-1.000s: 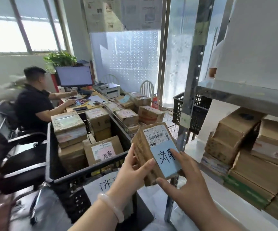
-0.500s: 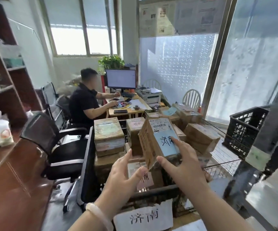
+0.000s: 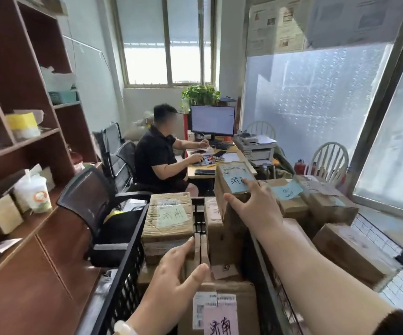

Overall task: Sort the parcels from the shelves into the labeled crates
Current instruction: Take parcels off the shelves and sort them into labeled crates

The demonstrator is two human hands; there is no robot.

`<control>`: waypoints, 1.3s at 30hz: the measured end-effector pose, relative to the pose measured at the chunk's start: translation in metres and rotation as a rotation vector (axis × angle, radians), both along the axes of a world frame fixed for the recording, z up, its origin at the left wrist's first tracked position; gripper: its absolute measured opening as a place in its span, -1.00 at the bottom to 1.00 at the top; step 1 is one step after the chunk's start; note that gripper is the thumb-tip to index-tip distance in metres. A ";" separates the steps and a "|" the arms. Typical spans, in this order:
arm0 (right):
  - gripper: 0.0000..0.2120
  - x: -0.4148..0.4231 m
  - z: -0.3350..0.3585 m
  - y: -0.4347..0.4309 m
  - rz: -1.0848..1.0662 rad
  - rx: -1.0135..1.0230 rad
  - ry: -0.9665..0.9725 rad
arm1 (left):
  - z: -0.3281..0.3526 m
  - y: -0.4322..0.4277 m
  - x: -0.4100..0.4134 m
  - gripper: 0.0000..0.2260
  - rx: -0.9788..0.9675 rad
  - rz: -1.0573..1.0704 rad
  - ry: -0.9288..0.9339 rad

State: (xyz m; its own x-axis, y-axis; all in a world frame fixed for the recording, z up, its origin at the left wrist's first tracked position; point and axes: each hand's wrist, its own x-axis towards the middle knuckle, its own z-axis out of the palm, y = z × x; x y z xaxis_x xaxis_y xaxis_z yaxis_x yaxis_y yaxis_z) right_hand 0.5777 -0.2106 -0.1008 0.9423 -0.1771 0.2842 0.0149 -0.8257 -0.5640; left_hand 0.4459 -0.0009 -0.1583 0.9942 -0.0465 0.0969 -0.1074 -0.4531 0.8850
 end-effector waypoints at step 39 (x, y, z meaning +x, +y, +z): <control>-0.13 -0.444 -0.059 -0.108 -0.458 -0.357 0.270 | -0.014 -0.190 -0.133 -0.32 0.550 -0.825 -0.692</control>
